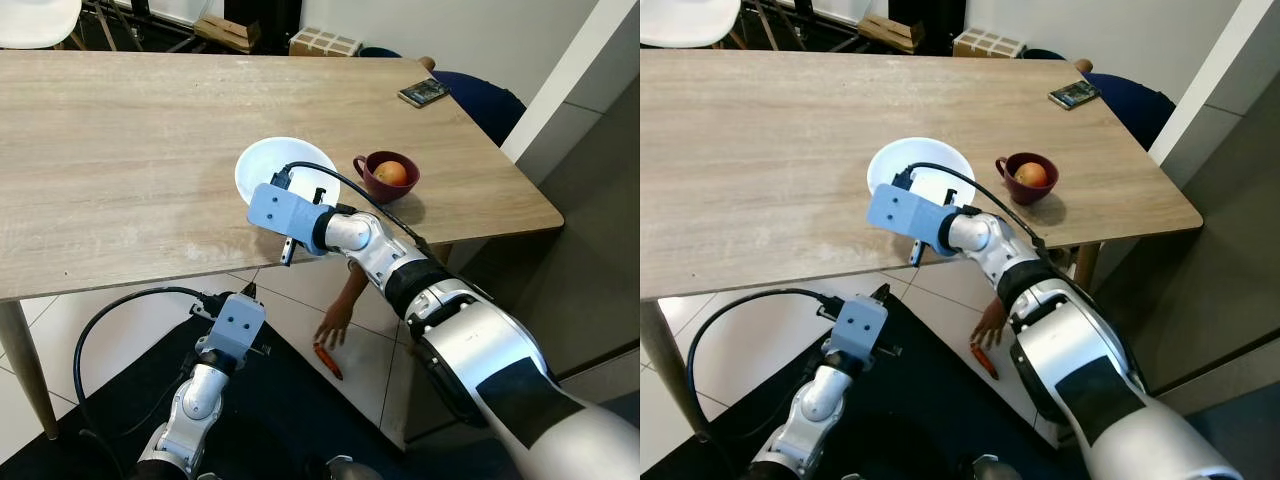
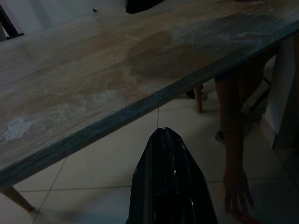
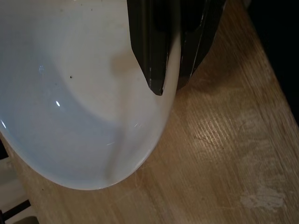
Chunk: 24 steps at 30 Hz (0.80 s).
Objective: Restocking fridge
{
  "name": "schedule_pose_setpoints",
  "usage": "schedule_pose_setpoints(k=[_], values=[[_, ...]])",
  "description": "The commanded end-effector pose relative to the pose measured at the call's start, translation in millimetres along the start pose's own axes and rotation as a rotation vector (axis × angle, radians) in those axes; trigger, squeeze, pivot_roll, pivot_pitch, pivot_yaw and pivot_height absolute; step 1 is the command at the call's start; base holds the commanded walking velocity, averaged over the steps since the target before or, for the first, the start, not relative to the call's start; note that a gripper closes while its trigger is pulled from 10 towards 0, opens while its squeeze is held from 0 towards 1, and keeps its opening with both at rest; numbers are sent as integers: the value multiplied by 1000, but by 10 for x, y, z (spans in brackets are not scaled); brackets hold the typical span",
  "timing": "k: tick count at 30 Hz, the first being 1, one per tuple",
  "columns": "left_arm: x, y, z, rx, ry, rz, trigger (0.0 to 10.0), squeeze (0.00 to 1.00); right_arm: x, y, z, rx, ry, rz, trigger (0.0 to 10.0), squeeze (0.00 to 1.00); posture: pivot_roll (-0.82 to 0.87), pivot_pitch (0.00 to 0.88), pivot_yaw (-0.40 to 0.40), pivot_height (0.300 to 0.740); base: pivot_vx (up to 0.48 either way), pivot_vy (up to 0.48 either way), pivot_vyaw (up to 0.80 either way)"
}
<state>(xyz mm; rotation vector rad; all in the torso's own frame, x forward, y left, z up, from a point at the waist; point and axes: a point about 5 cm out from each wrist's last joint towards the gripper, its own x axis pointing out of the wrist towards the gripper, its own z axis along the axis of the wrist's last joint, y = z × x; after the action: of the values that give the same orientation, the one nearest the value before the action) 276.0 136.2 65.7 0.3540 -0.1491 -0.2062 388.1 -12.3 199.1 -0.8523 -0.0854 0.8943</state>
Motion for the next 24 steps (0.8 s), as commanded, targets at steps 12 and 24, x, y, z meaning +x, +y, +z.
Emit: schedule_pose_setpoints(k=[12,24], values=[[-59,-42,1,-16,52,-8,10000,0,12,25,-29,2,35,7,10000,118,-20,158,-170,740,0,0,0],[-98,-13,-96,50,89,-61,10000,0,-172,-378,104,219,-203,-160,10000,0,-9,136,-169,740,0,0,0]])
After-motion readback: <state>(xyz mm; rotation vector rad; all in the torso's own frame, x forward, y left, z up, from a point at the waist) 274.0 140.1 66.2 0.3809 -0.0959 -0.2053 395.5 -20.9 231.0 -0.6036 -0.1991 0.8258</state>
